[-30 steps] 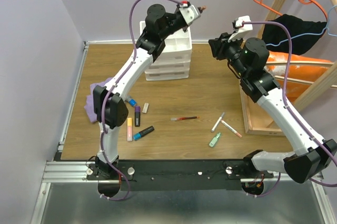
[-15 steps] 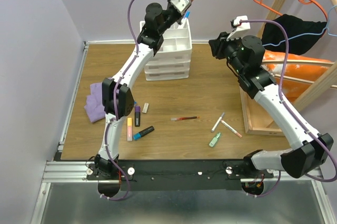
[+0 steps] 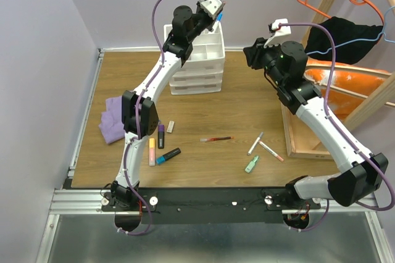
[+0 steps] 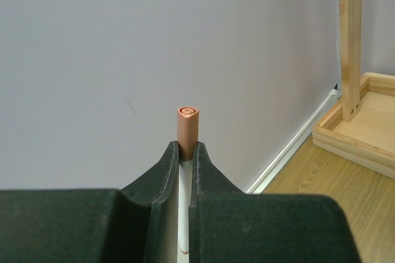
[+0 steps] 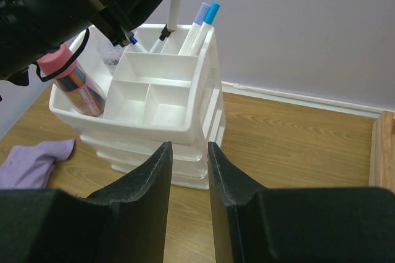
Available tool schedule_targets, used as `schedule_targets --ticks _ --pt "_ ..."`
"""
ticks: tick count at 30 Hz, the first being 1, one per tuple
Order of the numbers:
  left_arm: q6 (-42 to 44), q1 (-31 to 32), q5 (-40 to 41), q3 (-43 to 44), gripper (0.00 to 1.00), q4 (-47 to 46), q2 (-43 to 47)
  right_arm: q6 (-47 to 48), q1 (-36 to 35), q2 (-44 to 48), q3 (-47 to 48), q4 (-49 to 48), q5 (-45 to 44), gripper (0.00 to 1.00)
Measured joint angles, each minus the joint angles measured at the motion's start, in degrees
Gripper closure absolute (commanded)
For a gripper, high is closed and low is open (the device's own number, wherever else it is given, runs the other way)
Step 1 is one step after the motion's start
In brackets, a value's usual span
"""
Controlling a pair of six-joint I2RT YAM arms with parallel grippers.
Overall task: Sort the stationery into containers
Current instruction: Place the pen in the storage box.
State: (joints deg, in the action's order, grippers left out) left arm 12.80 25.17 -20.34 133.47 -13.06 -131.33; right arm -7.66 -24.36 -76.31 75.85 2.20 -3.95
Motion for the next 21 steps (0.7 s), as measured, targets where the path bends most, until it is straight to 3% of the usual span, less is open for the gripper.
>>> schedule_targets --ticks 2,3,7,15,21 --pt "-0.02 0.00 0.48 0.00 0.90 0.61 -0.07 -0.09 0.00 -0.04 0.00 0.00 0.09 0.63" --pt "-0.02 0.00 0.66 0.00 0.80 0.94 -0.09 -0.20 0.00 -0.09 0.00 0.00 0.17 0.63" --pt "-0.44 -0.04 2.60 0.00 0.65 2.69 -0.22 -0.31 0.09 -0.09 -0.09 -0.02 0.24 0.63" --pt "-0.66 -0.02 5.16 -0.02 0.58 3.04 -0.28 -0.35 0.13 -0.09 -1.05 -0.11 0.42 0.63" --pt "-0.39 0.00 6.47 -0.31 0.42 3.06 -0.13 -0.48 0.33 0.02 -1.05 -0.24 0.63 0.63"
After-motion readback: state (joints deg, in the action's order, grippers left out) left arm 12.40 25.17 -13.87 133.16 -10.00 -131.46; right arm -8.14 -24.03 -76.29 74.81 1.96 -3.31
